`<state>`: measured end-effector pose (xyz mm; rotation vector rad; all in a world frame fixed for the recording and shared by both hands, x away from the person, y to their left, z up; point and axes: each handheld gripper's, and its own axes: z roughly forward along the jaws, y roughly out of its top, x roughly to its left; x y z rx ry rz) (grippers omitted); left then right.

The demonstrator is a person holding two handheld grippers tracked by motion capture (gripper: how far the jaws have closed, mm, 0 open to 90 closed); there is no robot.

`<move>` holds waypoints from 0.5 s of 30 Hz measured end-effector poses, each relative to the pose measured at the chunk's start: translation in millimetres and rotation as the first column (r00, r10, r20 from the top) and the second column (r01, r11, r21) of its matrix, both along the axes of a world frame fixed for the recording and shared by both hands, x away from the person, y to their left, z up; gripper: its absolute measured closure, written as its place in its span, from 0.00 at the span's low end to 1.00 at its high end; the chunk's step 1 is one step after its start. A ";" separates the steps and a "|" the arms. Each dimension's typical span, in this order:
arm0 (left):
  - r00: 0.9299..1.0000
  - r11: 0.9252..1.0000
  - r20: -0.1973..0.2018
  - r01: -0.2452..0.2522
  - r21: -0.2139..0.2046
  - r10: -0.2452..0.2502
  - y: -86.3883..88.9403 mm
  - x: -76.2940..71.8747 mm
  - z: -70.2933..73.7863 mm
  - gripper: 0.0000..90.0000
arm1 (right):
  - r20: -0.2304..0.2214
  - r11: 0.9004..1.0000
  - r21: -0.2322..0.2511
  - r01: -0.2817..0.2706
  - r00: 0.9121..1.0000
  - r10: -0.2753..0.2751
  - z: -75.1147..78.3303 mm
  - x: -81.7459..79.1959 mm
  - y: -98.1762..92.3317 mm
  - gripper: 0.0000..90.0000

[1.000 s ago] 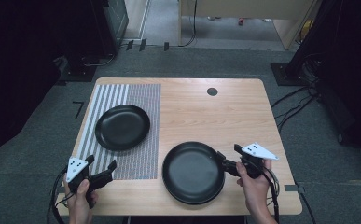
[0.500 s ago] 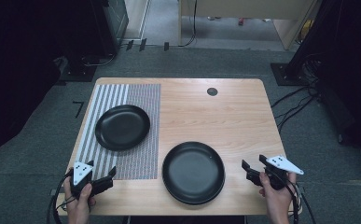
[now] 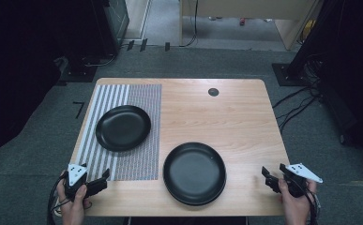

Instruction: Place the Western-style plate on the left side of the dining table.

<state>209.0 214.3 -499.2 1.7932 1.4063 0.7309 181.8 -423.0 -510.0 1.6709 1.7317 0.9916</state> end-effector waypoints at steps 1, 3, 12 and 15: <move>1.000 1.000 -0.004 -0.006 0.001 0.006 2.0 -0.2 -0.3 0.14 | -0.006 1.000 -0.002 0.006 1.000 -0.006 -1.6 -0.8 -2.0 0.27; 1.000 1.000 -0.006 -0.015 0.001 0.015 5.4 -0.3 -1.5 0.14 | -0.015 1.000 -0.011 0.014 1.000 -0.014 -4.1 -2.3 -5.7 0.27; 0.999 0.999 -0.031 -0.025 0.047 0.027 9.5 0.9 -8.3 0.14 | -0.056 0.997 -0.064 0.043 0.997 -0.046 -13.5 -4.0 -11.2 0.27; 0.999 0.998 -0.045 -0.017 0.058 0.020 7.6 2.1 -10.9 0.14 | -0.069 0.994 -0.101 0.046 0.996 -0.053 -14.2 -2.6 -8.3 0.26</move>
